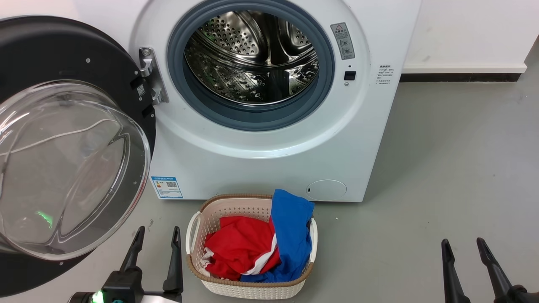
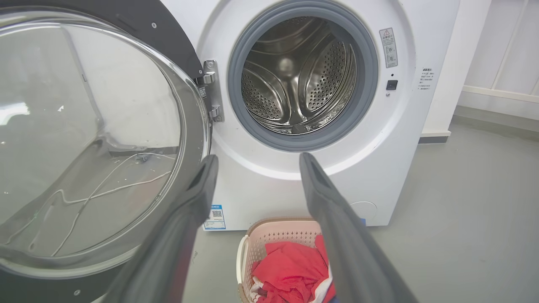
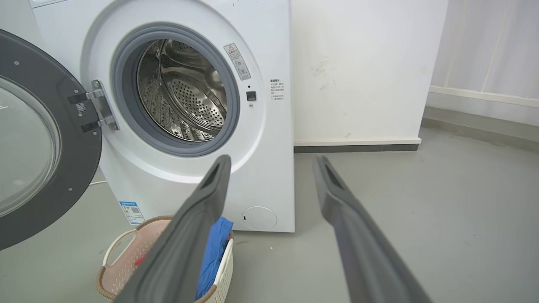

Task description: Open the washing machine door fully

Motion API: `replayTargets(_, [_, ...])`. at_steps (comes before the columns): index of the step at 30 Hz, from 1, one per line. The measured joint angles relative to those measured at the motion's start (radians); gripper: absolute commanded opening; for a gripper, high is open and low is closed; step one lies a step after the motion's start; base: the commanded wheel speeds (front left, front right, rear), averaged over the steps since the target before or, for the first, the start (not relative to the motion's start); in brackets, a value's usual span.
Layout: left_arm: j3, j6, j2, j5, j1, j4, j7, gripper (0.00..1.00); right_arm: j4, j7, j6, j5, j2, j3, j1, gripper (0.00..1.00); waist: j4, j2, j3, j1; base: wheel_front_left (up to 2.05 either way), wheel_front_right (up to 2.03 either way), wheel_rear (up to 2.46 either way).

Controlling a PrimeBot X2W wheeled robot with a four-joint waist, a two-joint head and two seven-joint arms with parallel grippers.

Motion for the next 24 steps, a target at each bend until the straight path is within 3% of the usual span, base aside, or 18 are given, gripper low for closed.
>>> replayTargets(8, [-0.002,0.002,-0.001,-0.007,0.0,0.005,0.0,1.0,0.0,0.0,0.0,0.003,0.0,0.005,0.0,1.0,0.0,0.0,-0.002,0.0,0.0,0.0,0.0])
replayTargets(9, [-0.003,0.002,-0.001,-0.007,0.001,0.008,0.0,0.0,0.003,0.0,0.0,0.005,0.0,0.005,0.0,0.0,0.0,0.0,-0.002,0.0,0.0,0.0,0.0])
replayTargets(15, [-0.003,0.001,-0.004,-0.017,0.023,0.067,0.007,0.0,0.056,0.008,0.0,0.02,0.0,0.008,0.001,0.0,-0.001,0.0,-0.002,0.0,0.0,0.0,0.0])
replayTargets(24, [0.013,-0.008,-0.005,-0.204,0.008,0.084,0.053,0.0,0.086,0.04,0.0,0.209,-0.003,0.018,-0.021,0.0,-0.003,0.0,0.002,0.0,0.0,0.0,0.0])
